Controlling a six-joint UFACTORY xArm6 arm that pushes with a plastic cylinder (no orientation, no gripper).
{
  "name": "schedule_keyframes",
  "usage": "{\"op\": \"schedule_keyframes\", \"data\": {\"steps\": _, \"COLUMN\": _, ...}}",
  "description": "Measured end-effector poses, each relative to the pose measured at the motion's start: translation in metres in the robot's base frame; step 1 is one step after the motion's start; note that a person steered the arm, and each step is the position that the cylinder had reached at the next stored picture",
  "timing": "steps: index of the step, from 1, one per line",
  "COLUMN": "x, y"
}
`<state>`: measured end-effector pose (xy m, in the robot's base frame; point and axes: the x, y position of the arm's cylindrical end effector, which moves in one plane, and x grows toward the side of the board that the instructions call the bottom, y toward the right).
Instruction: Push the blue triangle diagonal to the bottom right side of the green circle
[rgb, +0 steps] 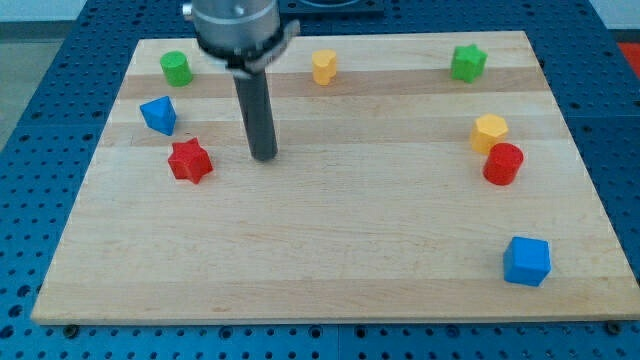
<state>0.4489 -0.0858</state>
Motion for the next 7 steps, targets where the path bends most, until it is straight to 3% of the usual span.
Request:
{"op": "schedule_keyframes", "data": {"steps": 2, "x": 0.06, "y": -0.072}}
{"op": "schedule_keyframes", "data": {"steps": 3, "x": 0.059, "y": -0.121}}
{"op": "schedule_keyframes", "data": {"steps": 4, "x": 0.029, "y": -0.17}}
{"op": "schedule_keyframes", "data": {"steps": 5, "x": -0.039, "y": -0.202}}
{"op": "schedule_keyframes", "data": {"steps": 6, "x": -0.046, "y": -0.202}}
{"op": "schedule_keyframes", "data": {"steps": 7, "x": -0.066, "y": -0.16}}
